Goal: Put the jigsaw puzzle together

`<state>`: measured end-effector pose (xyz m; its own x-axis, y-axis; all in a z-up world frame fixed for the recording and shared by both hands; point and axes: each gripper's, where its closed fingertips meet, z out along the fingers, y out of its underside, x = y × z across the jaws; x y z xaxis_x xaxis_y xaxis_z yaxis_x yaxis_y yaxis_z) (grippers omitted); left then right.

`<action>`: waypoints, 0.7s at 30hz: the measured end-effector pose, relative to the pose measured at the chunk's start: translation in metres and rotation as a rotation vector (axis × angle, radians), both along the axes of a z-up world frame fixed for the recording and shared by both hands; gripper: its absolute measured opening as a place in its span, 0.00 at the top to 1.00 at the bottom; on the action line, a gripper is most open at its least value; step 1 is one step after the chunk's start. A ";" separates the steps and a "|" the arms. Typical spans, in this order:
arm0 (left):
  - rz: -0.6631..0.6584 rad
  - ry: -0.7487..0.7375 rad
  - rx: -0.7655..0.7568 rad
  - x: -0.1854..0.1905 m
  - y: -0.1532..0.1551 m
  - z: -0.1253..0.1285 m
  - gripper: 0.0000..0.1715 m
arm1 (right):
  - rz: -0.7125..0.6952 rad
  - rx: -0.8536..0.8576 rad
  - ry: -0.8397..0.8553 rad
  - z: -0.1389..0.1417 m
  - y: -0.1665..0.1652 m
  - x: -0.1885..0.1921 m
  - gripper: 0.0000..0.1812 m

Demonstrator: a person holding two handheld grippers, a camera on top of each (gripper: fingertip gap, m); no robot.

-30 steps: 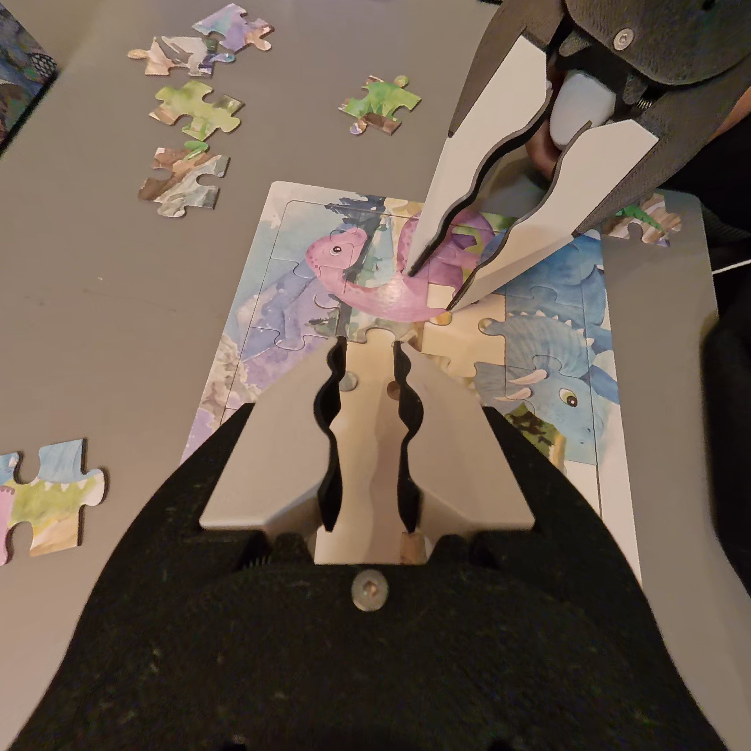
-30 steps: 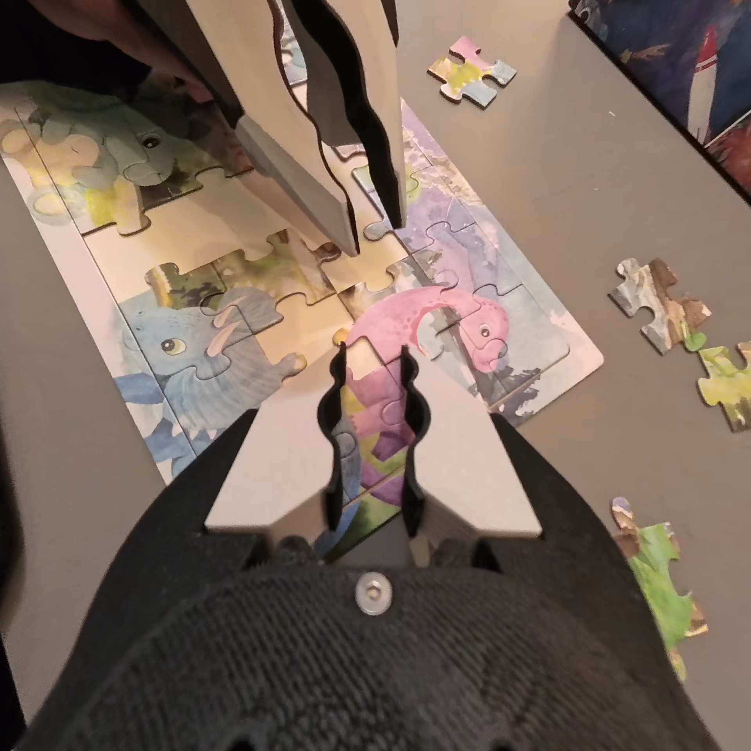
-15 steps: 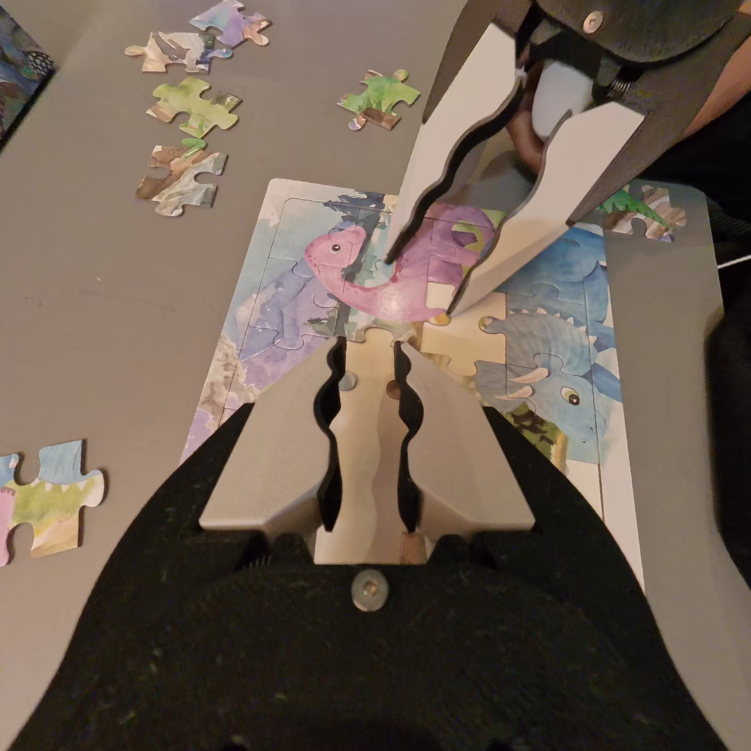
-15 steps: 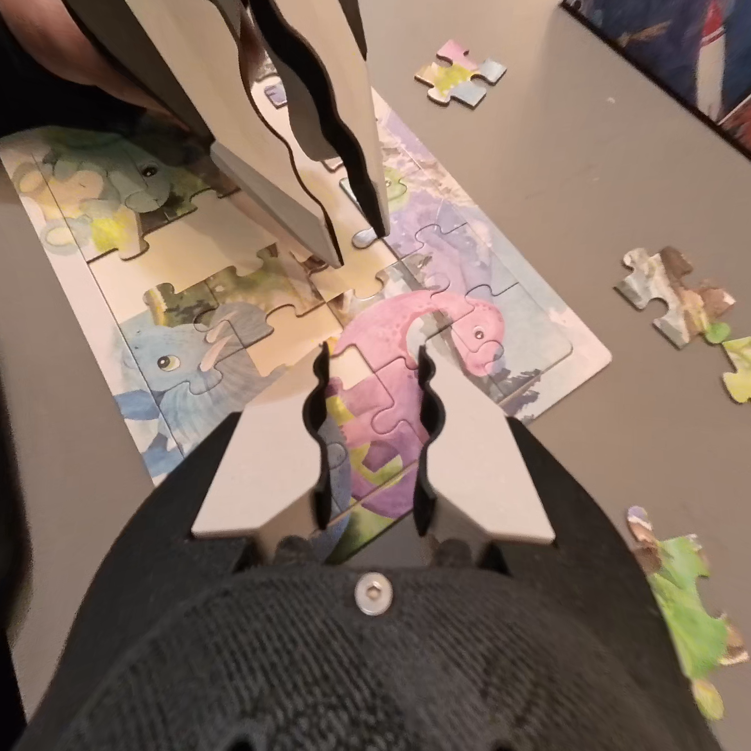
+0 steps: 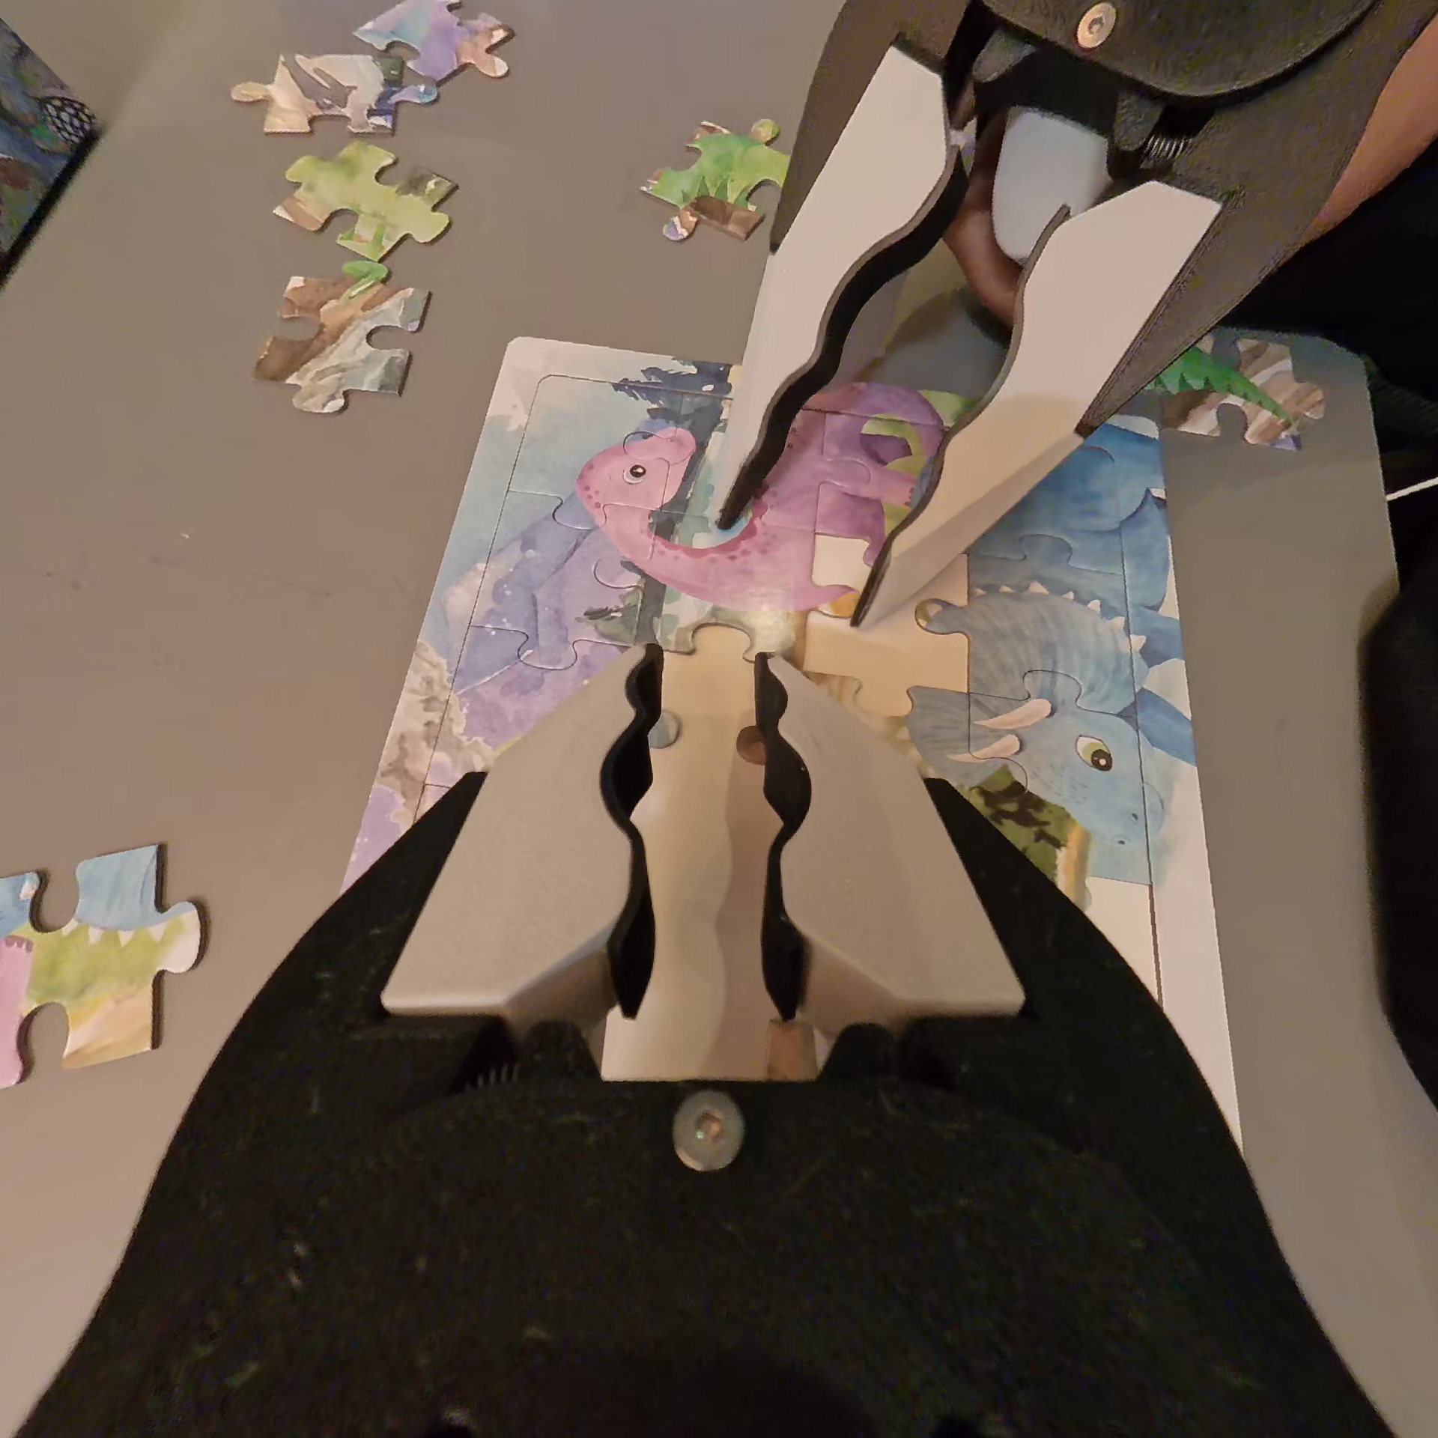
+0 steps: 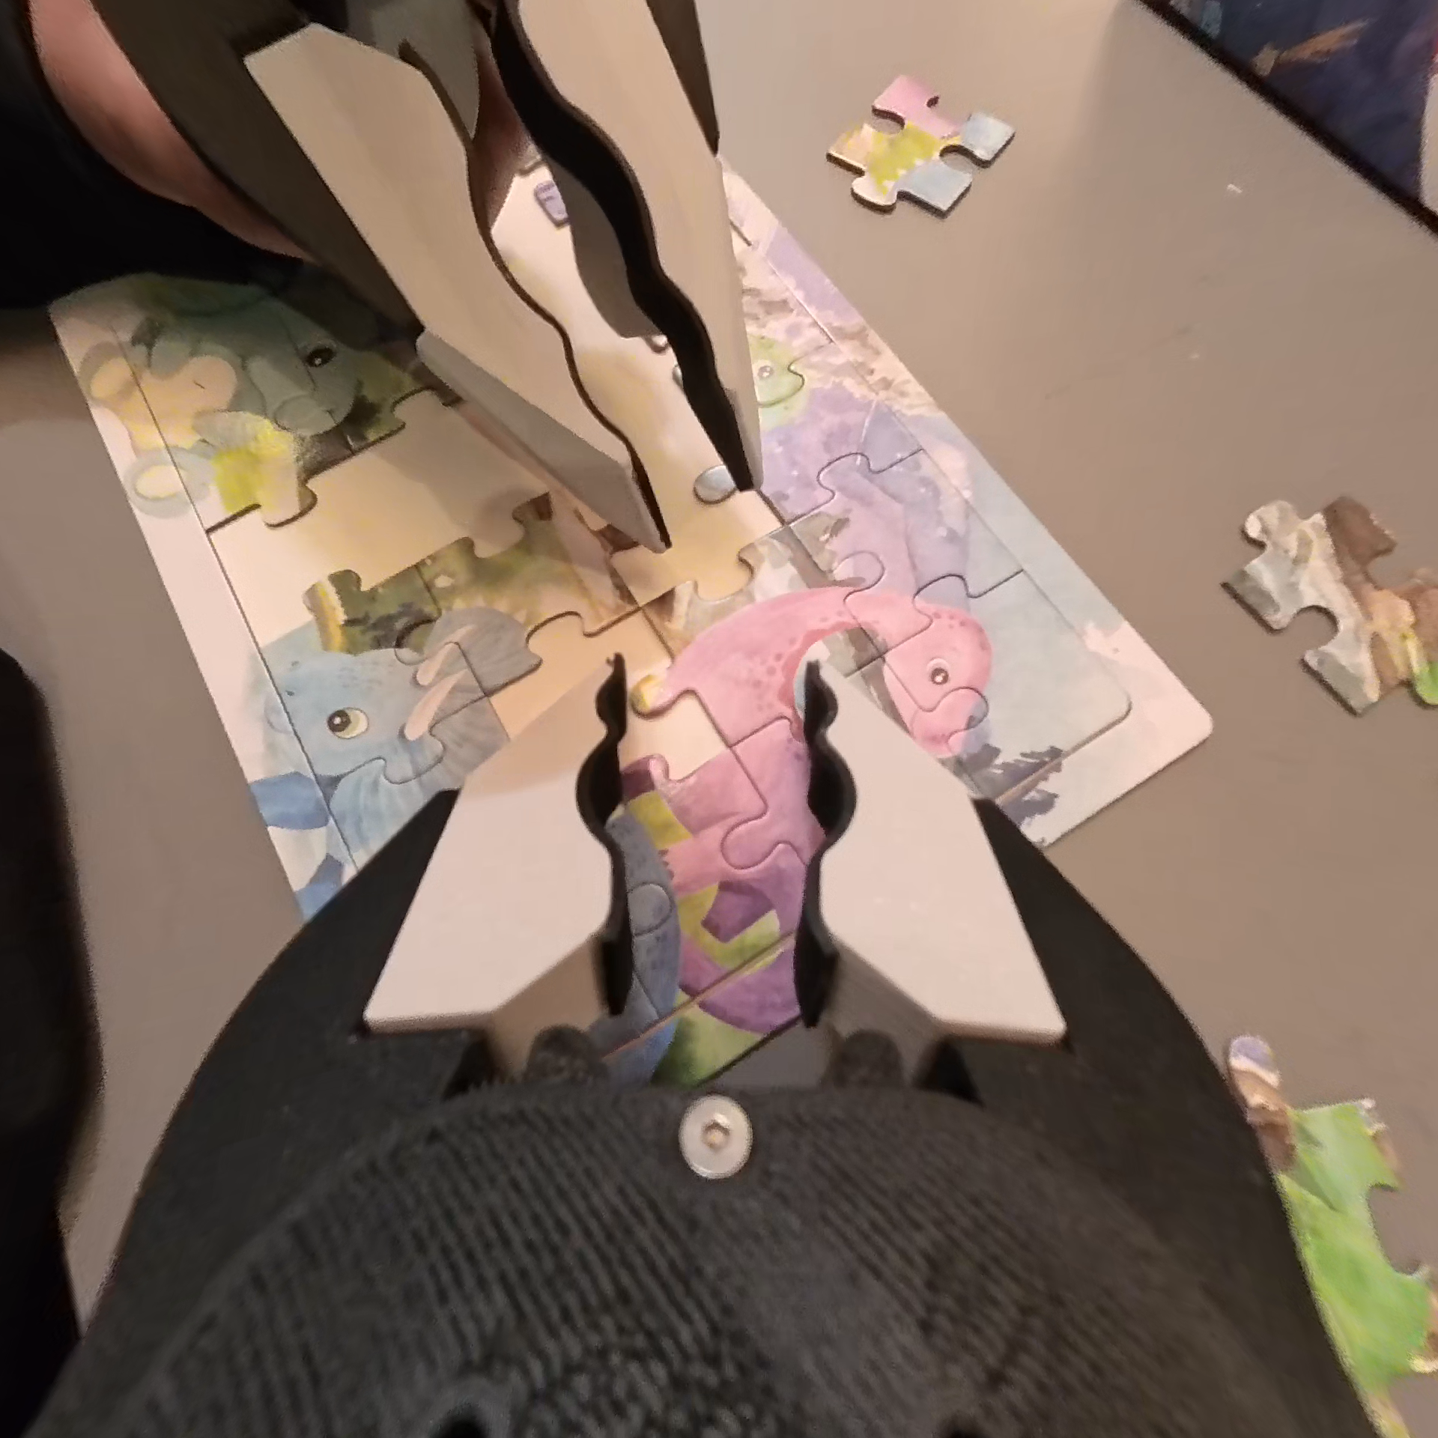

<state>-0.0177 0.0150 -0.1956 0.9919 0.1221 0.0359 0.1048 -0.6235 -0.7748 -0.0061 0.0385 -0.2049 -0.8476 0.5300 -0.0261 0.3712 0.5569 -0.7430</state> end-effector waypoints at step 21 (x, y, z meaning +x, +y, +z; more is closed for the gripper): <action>0.054 -0.010 -0.071 -0.010 0.022 -0.006 1.00 | -0.033 -0.001 0.073 0.001 0.004 -0.030 1.00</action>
